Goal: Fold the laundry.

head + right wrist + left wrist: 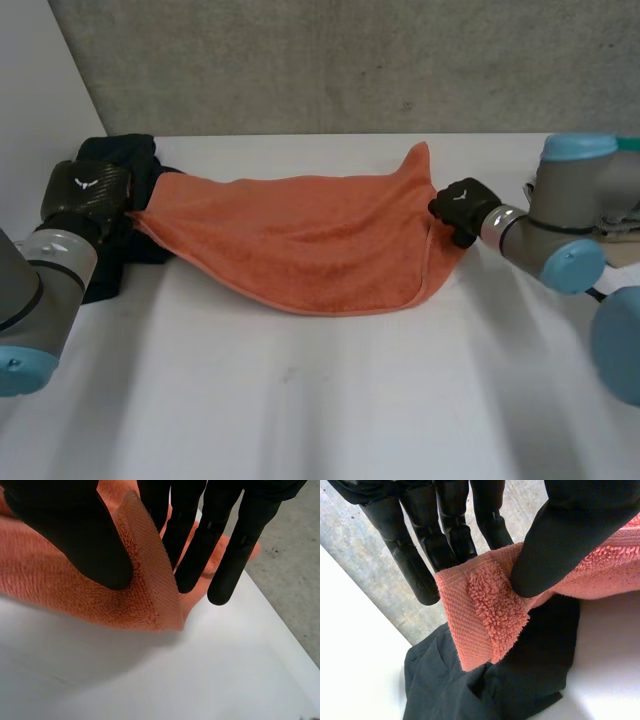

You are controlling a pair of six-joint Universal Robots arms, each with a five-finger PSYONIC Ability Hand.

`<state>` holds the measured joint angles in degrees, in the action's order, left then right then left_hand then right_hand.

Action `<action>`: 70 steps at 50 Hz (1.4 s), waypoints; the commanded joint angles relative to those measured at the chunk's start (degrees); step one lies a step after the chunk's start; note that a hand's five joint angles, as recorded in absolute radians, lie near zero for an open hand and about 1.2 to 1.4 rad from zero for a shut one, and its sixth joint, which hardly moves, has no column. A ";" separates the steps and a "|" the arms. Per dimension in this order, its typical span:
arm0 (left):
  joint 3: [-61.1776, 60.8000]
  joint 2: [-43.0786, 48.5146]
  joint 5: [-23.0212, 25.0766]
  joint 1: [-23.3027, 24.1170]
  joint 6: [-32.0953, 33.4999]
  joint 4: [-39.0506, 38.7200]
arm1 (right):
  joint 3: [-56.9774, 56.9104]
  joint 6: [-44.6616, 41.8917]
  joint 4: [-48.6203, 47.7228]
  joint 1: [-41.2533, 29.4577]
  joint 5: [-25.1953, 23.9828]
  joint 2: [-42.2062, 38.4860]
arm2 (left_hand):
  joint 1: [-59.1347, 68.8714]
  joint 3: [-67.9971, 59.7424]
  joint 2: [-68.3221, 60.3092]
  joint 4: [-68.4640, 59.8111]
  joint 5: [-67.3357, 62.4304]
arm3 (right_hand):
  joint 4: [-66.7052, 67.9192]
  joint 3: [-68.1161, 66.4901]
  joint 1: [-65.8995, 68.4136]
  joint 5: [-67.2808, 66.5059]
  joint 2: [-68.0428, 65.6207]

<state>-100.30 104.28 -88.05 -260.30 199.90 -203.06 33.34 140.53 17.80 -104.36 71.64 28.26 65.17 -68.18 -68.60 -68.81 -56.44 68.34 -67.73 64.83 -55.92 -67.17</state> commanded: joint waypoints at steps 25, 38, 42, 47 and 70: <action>-2.20 -4.89 0.16 -1.98 25.80 30.99 | 48.58 -13.81 3.84 15.24 0.17 36.96 | 14.83 -11.82 -11.40 -11.19 -13.56 | 11.66 -12.27 15.17 -14.08 -12.83; 22.94 16.47 -6.95 3.31 20.97 22.18 | 34.08 1.76 -14.80 8.83 5.52 22.20 | 14.83 -11.82 -11.40 -11.19 -13.56 | 11.66 -12.27 15.17 -14.08 -12.83; 31.90 23.15 -11.09 4.10 20.97 22.71 | 27.40 3.34 -18.94 6.98 9.74 16.75 | 14.83 -11.82 -11.40 -11.19 -13.56 | 11.66 -12.27 15.17 -14.08 -12.83; 40.35 28.87 -12.50 4.71 21.93 23.15 | 20.20 3.26 -19.65 4.79 12.73 10.95 | 14.83 -11.82 -11.40 -11.19 -13.56 | 11.66 -12.27 15.17 -14.08 -12.83; 35.35 27.38 -3.20 4.10 23.96 19.37 | 16.41 2.29 -19.91 0.65 10.63 7.87 | -55.17 58.18 58.60 58.81 56.44 | -58.34 57.73 -54.83 55.92 57.17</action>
<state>-60.39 132.70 -96.34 -255.04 224.64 -181.96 47.71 142.75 -4.10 -104.06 87.36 35.43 10.72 -11.84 -11.57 -11.48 -2.55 11.83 -11.74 12.72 -2.33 -11.82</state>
